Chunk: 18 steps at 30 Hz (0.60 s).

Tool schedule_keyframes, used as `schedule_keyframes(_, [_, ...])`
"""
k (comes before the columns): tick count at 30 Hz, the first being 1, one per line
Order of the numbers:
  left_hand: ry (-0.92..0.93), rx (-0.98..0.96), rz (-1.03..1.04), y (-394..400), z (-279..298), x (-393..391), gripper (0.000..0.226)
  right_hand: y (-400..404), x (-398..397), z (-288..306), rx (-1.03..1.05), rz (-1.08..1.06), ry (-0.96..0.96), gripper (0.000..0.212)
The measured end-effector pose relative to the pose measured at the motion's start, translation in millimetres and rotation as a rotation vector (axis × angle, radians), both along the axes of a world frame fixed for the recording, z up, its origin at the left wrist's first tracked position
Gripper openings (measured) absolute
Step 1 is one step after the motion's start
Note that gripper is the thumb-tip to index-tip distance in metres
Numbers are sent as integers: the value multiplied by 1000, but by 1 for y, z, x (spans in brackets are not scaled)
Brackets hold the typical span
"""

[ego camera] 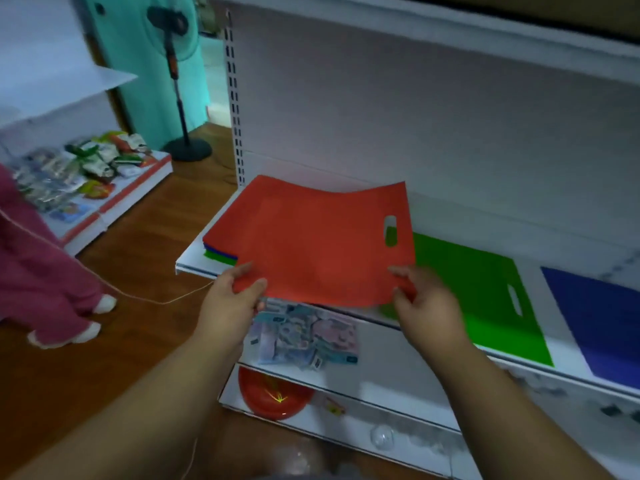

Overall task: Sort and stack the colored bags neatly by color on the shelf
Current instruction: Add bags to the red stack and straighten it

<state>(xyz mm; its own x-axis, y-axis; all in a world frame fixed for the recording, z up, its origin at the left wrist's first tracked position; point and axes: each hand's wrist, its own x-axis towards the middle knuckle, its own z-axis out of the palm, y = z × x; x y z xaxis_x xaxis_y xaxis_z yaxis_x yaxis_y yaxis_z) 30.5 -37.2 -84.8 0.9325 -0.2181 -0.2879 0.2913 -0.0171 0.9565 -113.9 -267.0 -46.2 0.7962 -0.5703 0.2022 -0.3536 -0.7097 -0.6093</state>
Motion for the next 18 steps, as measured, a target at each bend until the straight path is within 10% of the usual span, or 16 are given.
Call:
schedule_keyframes(9, [-697,529,-380,-19,10,-37,32,-7,-90,10,-21,-271,-97,46])
schedule_keyframes(18, [-964,424,-609,-134,22,-140,36,-45,-253,9,-50,-638,-91,49])
